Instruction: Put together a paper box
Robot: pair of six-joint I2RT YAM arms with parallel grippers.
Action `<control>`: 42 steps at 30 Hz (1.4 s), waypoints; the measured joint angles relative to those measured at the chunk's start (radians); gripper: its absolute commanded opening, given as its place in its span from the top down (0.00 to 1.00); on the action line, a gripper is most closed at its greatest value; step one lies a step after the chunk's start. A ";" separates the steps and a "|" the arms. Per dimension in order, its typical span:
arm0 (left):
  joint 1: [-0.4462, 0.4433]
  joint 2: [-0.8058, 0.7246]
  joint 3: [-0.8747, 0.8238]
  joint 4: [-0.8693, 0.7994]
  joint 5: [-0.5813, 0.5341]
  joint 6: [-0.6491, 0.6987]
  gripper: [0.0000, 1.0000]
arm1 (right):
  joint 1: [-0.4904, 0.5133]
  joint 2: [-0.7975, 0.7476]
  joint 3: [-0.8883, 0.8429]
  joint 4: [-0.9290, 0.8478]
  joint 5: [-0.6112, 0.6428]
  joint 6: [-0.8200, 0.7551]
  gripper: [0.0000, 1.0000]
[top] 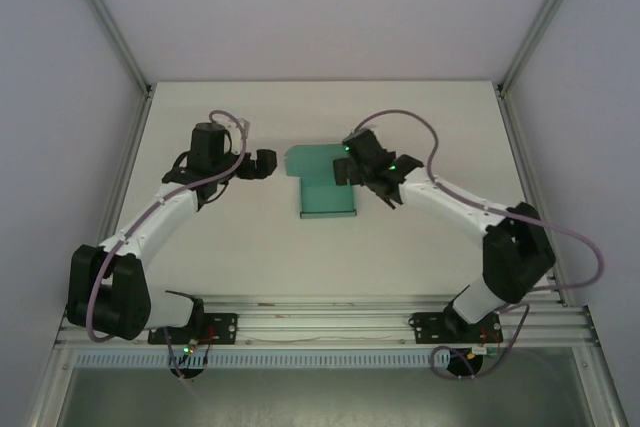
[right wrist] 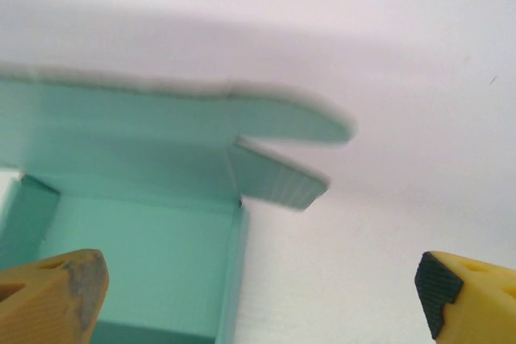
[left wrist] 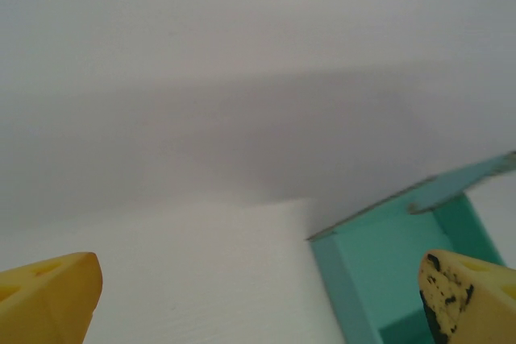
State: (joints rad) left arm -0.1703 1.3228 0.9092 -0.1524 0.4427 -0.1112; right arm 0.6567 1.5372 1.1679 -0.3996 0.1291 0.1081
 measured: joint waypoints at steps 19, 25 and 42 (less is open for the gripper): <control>-0.084 0.402 0.384 -0.306 0.285 0.556 0.24 | -0.219 0.303 0.369 -0.267 -0.543 -0.779 0.20; -0.085 0.415 0.385 -0.341 0.250 0.565 0.42 | -0.222 0.322 0.373 -0.322 -0.548 -0.818 0.36; -0.112 0.417 0.441 -0.349 0.202 0.561 0.87 | -0.222 0.321 0.372 -0.322 -0.510 -0.827 0.54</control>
State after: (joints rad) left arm -0.2825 1.7397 1.3499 -0.5014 0.6449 0.4500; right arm 0.4347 1.8580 1.5394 -0.7219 -0.3813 -0.7193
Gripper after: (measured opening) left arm 0.202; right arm 0.473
